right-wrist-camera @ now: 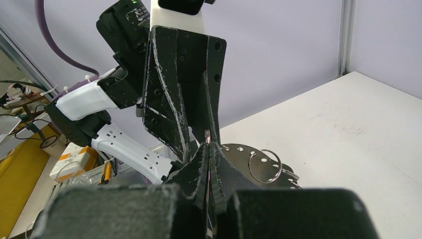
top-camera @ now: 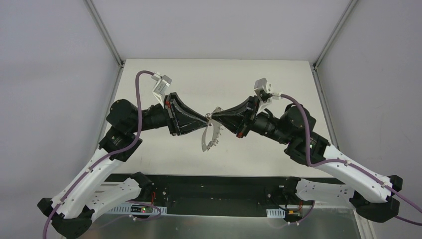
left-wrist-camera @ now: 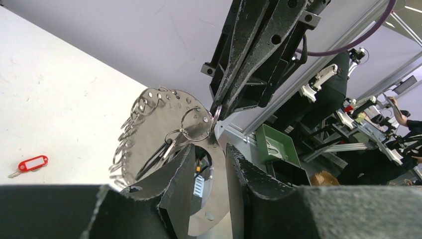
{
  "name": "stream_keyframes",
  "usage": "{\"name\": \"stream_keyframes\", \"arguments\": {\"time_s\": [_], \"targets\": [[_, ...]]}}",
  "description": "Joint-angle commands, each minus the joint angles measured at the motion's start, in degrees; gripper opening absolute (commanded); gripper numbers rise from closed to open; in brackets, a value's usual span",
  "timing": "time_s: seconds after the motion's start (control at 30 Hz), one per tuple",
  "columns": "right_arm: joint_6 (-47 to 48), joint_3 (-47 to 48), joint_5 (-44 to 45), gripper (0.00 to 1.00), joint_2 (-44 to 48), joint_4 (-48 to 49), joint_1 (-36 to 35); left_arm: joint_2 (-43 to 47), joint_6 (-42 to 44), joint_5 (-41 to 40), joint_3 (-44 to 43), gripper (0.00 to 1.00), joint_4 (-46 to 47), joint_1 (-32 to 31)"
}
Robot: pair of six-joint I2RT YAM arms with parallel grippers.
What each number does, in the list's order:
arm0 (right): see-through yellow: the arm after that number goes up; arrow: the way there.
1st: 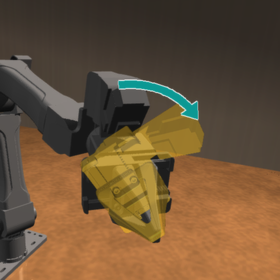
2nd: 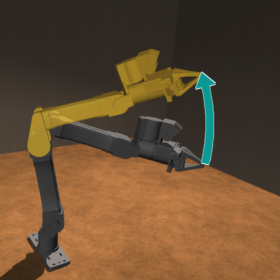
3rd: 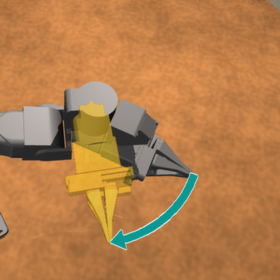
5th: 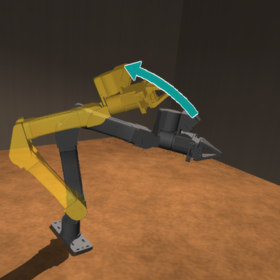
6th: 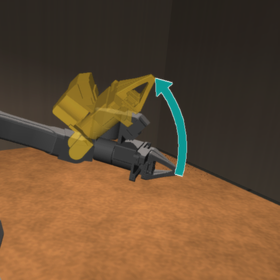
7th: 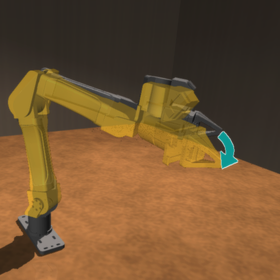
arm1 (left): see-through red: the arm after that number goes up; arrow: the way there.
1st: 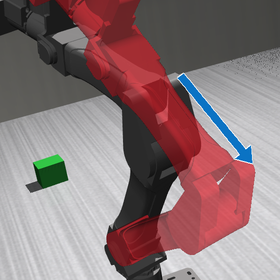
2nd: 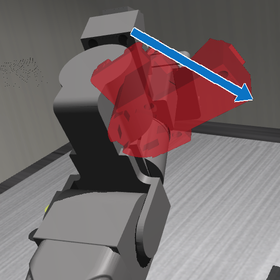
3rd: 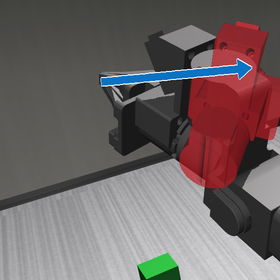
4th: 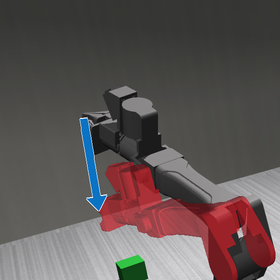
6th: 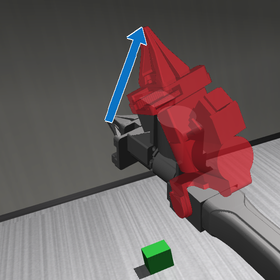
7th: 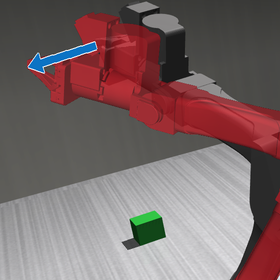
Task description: Put the keys on the keyring
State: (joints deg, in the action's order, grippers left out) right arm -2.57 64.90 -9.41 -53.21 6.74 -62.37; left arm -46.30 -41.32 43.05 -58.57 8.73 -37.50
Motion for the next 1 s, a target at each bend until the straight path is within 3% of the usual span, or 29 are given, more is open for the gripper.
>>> {"name": "stream_keyframes", "arguments": {"time_s": [0.0,0.97], "targets": [[-0.97,2.14,-0.39,0.00,1.60,5.33,-0.47,-0.32,-1.40,1.47,-0.03,0.28,4.67,-0.03],[-4.01,2.07,-4.25,0.00,3.27,4.25,-0.58,-3.93,-3.09,2.34,-0.62,0.29,19.16,-0.04]]}}
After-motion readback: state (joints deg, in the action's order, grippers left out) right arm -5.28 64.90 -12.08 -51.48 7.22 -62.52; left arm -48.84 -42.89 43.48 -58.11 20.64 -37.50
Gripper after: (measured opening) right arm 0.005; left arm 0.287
